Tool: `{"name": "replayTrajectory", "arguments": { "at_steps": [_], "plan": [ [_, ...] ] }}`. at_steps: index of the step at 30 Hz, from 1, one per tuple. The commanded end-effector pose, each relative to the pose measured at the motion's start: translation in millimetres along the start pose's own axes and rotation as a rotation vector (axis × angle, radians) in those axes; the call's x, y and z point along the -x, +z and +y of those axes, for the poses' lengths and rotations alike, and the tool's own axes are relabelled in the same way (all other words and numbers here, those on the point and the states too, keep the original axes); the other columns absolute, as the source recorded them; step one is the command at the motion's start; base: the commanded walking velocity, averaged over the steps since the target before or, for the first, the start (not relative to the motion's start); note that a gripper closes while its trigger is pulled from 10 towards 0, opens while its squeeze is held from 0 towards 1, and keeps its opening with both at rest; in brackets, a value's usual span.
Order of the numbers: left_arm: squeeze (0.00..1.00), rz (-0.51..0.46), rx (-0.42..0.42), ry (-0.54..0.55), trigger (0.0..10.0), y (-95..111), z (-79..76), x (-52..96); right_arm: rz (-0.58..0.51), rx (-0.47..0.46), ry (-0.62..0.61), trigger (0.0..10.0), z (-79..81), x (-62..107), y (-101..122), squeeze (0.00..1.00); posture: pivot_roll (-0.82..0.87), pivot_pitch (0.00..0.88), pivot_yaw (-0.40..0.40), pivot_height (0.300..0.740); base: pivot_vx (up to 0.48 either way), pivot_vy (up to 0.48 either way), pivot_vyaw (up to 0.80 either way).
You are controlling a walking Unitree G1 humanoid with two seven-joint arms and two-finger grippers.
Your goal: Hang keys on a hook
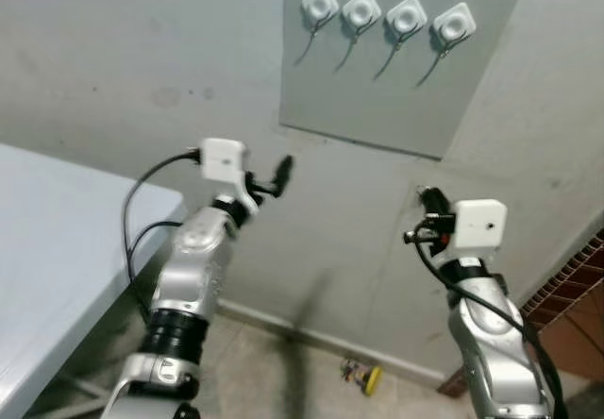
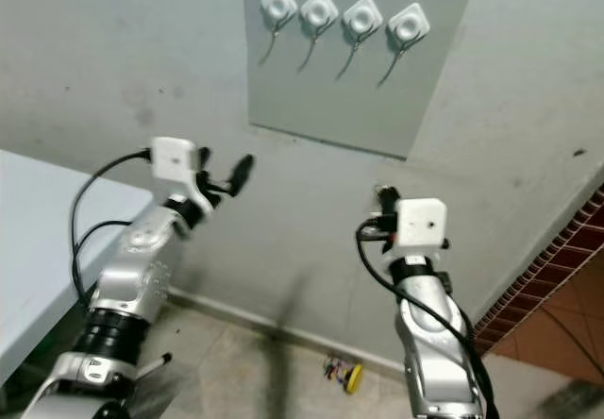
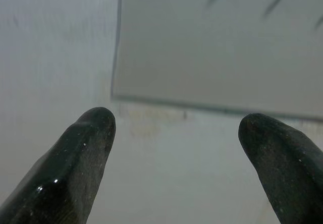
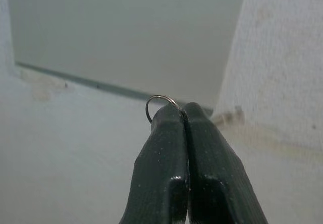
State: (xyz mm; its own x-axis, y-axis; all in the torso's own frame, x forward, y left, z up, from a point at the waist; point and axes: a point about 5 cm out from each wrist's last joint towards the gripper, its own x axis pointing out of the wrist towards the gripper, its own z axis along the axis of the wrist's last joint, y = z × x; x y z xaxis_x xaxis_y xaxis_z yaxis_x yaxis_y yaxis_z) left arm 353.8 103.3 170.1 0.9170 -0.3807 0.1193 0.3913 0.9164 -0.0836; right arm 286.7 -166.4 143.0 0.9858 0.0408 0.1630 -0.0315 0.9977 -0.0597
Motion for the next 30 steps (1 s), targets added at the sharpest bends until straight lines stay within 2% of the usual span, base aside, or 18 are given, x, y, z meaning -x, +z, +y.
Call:
{"name": "replayTrajectory", "arguments": {
  "at_steps": [1,3,4,6,15,19,30],
  "plan": [
    [0.0,-0.018,-0.031,-0.013,10.0,6,0.1,0.2,-0.026,-0.006,0.027,10.0,6.9,-1.7,6,0.0,-0.04,0.0,-0.044,0.711,0.0,0.0,0.0],
    [0.0,-0.054,-0.101,-0.074,10.0,14,-12.7,-3.7,-0.027,-0.007,0.033,10.0,7.9,-2.4,6,0.0,-0.04,0.0,-0.047,0.711,0.0,0.0,0.0],
    [0.0,-0.054,-0.101,-0.074,10.0,14,-12.7,-3.7,-0.027,-0.007,0.033,10.0,7.9,-2.4,6,0.0,-0.04,0.0,-0.047,0.711,0.0,0.0,0.0],
    [0.0,-0.085,-0.157,-0.158,10.0,22,-29.7,-10.2,-0.036,-0.007,0.05,10.0,9.8,-5.1,9,0.0,-0.04,0.0,-0.046,0.711,0.0,0.0,0.0],
    [0.0,-0.13,-0.188,-0.304,10.0,33,-56.8,-17.9,-0.079,0.022,0.047,10.0,-2.0,-24.1,24,0.0,-0.06,0.007,-0.036,0.711,0.0,0.0,0.0],
    [0.0,-0.136,-0.173,-0.352,10.0,39,-60.2,-21.6,-0.098,0.025,0.052,10.0,-5.1,-35.8,33,0.0,-0.06,0.01,-0.03,0.711,0.0,0.0,0.0],
    [0.0,-0.151,-0.19,-0.387,10.0,52,-58.4,-29.6,-0.149,-0.012,0.047,10.0,-16.8,-69.4,56,0.0,-0.06,0.03,-0.02,0.711,0.0,0.0,0.0]
  ]
}}
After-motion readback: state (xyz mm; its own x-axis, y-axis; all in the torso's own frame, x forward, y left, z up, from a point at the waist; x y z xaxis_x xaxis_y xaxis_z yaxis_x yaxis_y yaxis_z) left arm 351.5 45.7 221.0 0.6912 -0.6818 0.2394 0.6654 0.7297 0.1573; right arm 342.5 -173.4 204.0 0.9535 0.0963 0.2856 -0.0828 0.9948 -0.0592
